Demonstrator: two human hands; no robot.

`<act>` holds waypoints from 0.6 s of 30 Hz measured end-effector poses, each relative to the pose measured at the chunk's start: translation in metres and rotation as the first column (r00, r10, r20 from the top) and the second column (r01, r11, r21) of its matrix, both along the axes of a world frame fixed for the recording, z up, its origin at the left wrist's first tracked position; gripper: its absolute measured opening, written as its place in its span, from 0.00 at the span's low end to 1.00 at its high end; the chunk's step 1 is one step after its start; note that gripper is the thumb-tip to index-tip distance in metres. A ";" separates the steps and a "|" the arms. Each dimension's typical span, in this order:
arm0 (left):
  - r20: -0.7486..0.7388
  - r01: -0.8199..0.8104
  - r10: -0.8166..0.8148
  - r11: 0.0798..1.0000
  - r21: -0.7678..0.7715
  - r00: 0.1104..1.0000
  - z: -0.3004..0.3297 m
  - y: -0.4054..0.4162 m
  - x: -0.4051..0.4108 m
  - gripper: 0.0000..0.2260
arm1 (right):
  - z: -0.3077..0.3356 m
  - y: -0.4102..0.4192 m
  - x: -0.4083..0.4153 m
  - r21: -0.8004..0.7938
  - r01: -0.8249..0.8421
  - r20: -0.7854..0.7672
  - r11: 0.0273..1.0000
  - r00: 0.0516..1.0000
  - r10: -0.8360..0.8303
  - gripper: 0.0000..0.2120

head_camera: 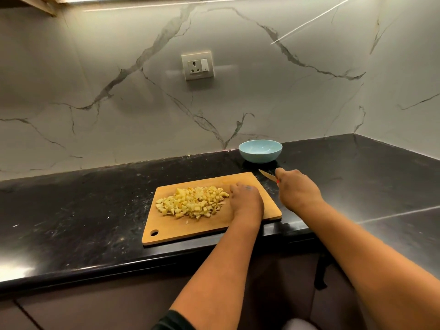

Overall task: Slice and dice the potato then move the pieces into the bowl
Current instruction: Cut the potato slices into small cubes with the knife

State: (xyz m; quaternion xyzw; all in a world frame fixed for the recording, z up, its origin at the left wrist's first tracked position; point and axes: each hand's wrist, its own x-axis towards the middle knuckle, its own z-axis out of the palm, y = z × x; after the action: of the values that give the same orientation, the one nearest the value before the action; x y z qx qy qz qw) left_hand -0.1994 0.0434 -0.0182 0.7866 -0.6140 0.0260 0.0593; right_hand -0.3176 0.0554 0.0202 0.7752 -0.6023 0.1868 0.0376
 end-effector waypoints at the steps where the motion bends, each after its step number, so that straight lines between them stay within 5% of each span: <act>1: 0.006 0.017 -0.017 1.000 -0.002 1.000 0.000 0.000 0.000 0.17 | 0.000 -0.001 -0.001 0.004 0.005 0.007 1.000 1.000 -0.005 0.04; 5: -0.072 0.161 -0.162 0.987 -0.020 0.984 0.002 0.001 0.014 0.16 | 0.000 -0.004 -0.002 0.029 0.003 0.042 1.000 0.999 -0.004 0.05; 12: -0.497 0.360 -0.327 0.932 -0.030 0.804 0.018 0.016 0.058 0.20 | -0.002 -0.007 0.002 0.092 -0.041 0.120 0.995 0.992 0.030 0.06; 15: -0.472 0.269 -0.282 0.958 -0.096 0.835 0.014 0.018 0.061 0.29 | -0.001 -0.005 0.007 0.230 -0.030 0.121 0.973 0.993 0.002 0.06; 18: -0.392 0.171 -0.220 0.973 -0.155 0.893 0.007 0.019 0.055 0.27 | -0.002 0.002 0.014 0.377 0.014 -0.051 0.926 0.999 0.006 0.12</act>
State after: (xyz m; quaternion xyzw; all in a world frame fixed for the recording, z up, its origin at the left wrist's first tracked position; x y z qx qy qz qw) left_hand -0.1442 0.0628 -0.0114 0.7041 -0.6617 -0.1084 0.2338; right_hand -0.3035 0.0569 0.0183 0.7713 -0.6274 0.0473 -0.0964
